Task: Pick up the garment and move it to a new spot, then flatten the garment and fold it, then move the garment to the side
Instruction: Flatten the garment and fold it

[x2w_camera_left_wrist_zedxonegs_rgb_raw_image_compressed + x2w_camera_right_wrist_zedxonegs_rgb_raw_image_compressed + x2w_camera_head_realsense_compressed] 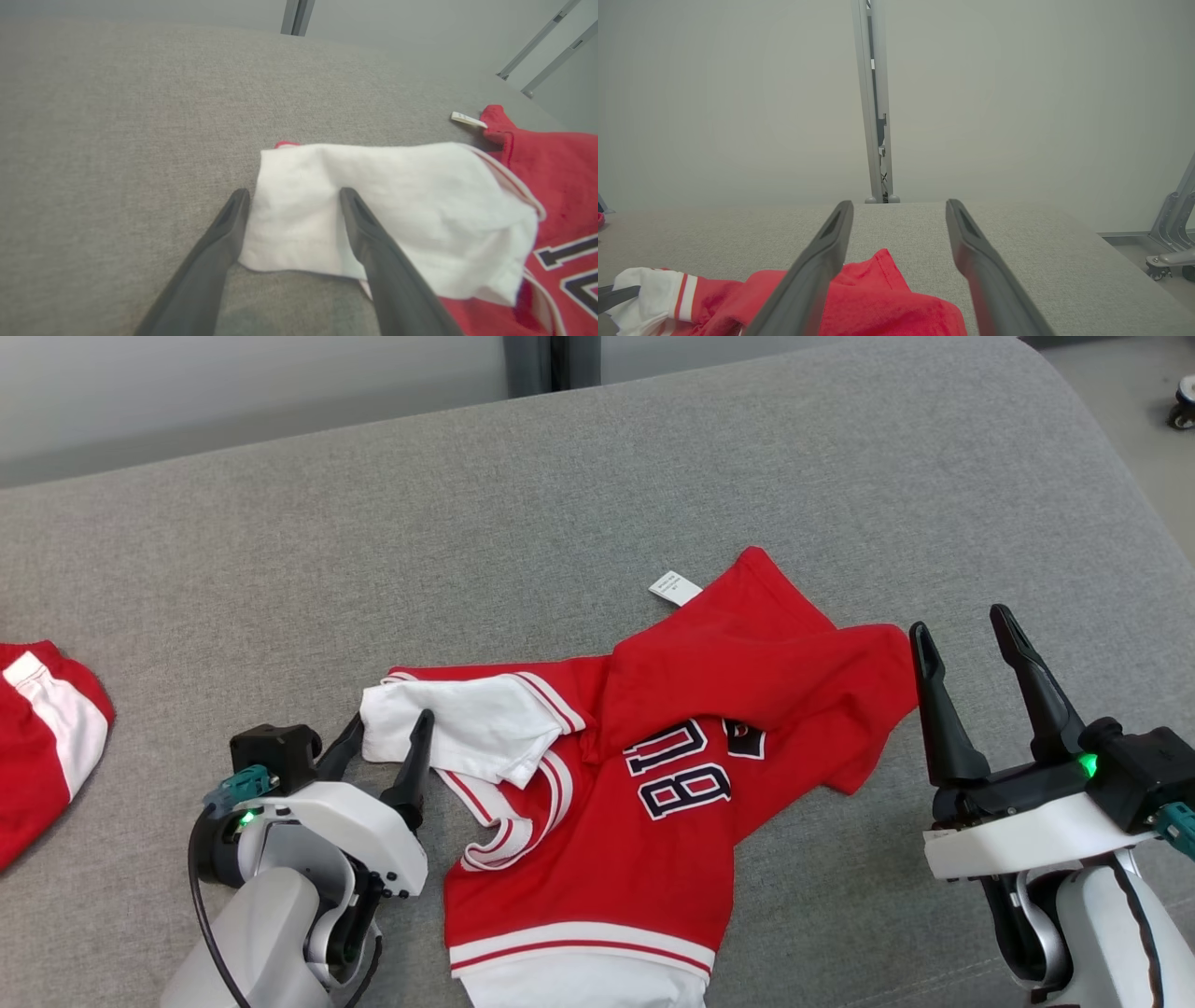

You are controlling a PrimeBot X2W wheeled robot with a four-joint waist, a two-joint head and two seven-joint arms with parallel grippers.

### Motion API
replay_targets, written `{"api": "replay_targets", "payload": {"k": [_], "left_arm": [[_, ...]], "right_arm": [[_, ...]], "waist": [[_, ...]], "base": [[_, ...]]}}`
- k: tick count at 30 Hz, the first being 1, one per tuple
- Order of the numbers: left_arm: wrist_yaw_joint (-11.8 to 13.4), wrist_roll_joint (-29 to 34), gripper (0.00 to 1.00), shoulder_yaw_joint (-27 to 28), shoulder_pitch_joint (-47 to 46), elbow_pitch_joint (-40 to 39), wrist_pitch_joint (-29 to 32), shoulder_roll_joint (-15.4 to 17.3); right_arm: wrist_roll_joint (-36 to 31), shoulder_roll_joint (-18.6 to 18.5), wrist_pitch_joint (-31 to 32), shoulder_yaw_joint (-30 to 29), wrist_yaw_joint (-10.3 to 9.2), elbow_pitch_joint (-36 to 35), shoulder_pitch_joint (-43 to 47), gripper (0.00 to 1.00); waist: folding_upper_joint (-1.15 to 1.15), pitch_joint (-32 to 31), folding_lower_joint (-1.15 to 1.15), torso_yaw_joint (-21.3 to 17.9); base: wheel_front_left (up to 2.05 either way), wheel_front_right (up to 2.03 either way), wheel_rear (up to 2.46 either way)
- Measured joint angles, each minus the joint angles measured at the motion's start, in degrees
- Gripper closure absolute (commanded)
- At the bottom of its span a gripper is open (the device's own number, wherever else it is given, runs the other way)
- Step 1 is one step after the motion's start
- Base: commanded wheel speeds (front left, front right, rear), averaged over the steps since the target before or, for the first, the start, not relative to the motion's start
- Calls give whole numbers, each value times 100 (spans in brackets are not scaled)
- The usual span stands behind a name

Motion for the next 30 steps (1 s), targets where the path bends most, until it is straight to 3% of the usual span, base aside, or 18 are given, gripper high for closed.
{"api": "replay_targets", "payload": {"k": [1,2,3,9,12,17,23,30], "left_arm": [[-81,-23,0,-15,-41,20,42,-8],[-147,-51,21,-26,-68,29,65,-23],[-204,-91,100,-27,-78,26,74,-40],[-559,-432,100,123,-140,-302,86,4],[-759,-1012,100,342,-141,-681,309,-86],[-823,-1619,100,711,-383,-1292,641,-53],[-524,-1690,100,911,-1458,-1571,1188,171],[56,-1376,100,1104,-2908,-858,1489,525]], "right_arm": [[0,2,0,-4,0,2,-3,0],[-1,4,0,-8,0,2,-3,0],[-2,9,0,-10,0,2,-4,0],[-40,51,0,-70,0,43,-30,0],[-44,81,0,-93,0,54,-32,0],[-46,129,-1,-78,0,41,-103,0],[-41,202,-1,54,0,8,-350,0],[29,337,-1,177,0,11,-580,0]], "waist": [[0,20,0,-3],[0,35,0,-4],[0,48,0,-4],[0,111,0,9],[0,127,0,28],[0,217,0,21],[0,442,0,-104],[0,685,0,-456]], "base": [[0,0,0],[0,0,0],[0,0,0],[0,0,0],[0,0,0],[0,0,0],[0,0,0],[0,0,0]]}}
